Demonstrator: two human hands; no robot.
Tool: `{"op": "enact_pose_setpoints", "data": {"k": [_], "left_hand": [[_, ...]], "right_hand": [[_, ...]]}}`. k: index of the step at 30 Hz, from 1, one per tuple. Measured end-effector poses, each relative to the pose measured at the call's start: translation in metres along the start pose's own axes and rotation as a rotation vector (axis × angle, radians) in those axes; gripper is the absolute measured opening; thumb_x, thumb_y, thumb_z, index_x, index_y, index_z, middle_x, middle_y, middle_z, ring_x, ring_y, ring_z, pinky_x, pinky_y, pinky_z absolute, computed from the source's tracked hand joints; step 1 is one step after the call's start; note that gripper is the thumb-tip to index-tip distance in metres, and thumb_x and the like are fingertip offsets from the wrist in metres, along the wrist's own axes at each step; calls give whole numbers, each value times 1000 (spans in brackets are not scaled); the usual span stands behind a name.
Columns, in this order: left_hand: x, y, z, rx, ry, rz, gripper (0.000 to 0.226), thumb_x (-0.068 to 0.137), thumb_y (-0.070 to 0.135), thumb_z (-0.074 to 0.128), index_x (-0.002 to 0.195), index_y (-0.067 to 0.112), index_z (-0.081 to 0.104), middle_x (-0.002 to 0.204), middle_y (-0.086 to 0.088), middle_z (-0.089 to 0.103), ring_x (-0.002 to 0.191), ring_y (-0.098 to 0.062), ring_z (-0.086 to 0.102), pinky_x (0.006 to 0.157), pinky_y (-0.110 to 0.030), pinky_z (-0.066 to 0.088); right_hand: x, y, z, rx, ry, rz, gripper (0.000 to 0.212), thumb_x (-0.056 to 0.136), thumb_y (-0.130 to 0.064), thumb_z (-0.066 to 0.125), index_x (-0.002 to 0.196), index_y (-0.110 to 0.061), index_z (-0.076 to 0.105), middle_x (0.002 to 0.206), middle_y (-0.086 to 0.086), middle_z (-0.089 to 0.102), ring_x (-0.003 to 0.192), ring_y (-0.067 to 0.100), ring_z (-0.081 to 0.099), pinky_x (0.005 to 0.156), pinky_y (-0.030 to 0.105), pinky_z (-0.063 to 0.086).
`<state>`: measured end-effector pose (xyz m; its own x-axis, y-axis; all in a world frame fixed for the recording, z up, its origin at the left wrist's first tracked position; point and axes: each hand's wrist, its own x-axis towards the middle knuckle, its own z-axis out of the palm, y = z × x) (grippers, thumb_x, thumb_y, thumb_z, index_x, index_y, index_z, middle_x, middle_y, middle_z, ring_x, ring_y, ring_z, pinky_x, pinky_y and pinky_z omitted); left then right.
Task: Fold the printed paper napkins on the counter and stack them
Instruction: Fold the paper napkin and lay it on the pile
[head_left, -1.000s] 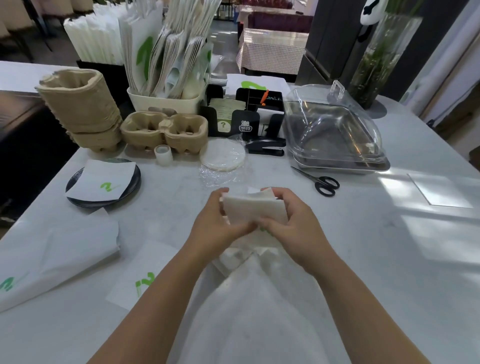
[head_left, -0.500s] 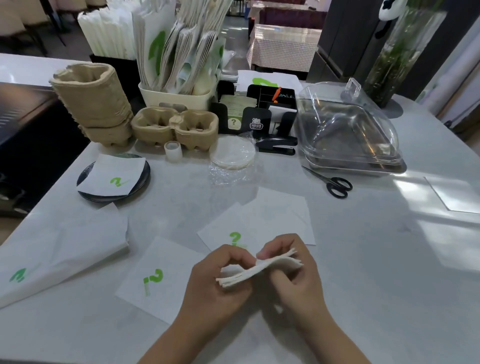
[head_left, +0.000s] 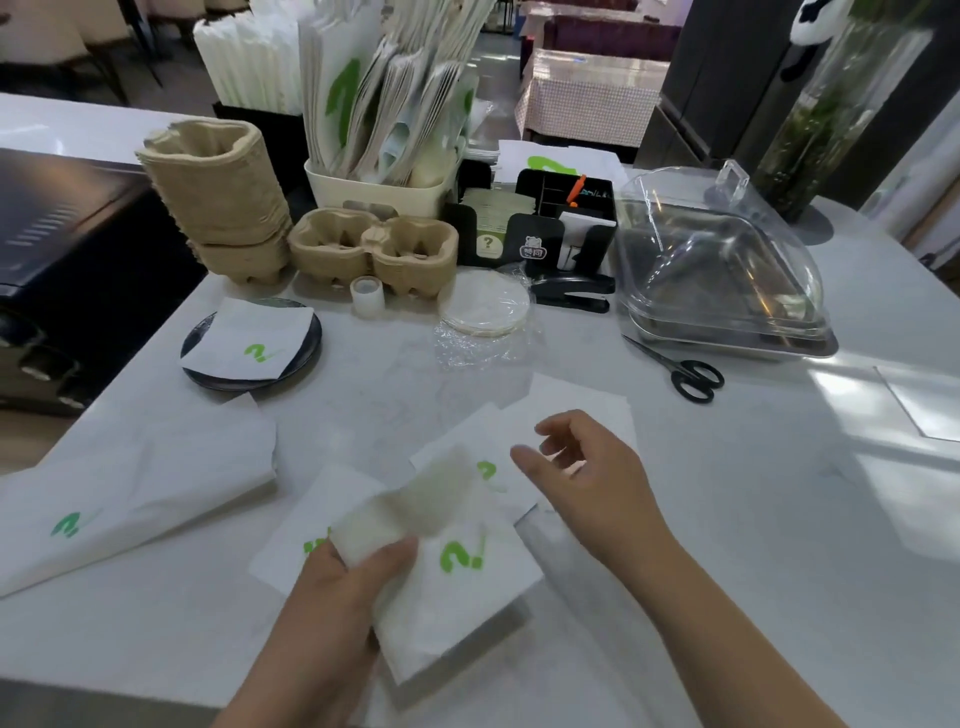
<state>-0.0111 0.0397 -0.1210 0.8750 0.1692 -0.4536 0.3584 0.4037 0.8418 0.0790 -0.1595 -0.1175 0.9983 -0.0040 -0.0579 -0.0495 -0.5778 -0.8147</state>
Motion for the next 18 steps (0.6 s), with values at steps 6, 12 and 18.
{"op": "enact_pose_setpoints", "data": {"k": [6,12,18], "left_hand": [[-10,-6,-2,-356,-63,-280,31,98,-8,40,111,-4,69,95,-24,81,74,-36,81,58,-47,66],[-2,-13,-5,-515,-108,-420,47,80,1,51,125,-6,65,121,-29,73,103,-47,71,72,-59,61],[5,-14,-2,-547,-151,-459,37,100,12,43,122,-2,68,120,-26,75,104,-45,72,84,-56,62]], "right_hand": [[31,0,22,-595,-134,15,56,76,-51,69,121,-22,55,110,-1,63,107,23,59,88,37,49],[39,-4,15,-386,-168,3,20,76,-29,75,75,-17,59,68,-8,56,67,16,54,60,30,45],[4,-36,-32,409,-212,104,30,82,-4,75,107,-16,63,94,10,79,78,29,73,71,36,54]]}}
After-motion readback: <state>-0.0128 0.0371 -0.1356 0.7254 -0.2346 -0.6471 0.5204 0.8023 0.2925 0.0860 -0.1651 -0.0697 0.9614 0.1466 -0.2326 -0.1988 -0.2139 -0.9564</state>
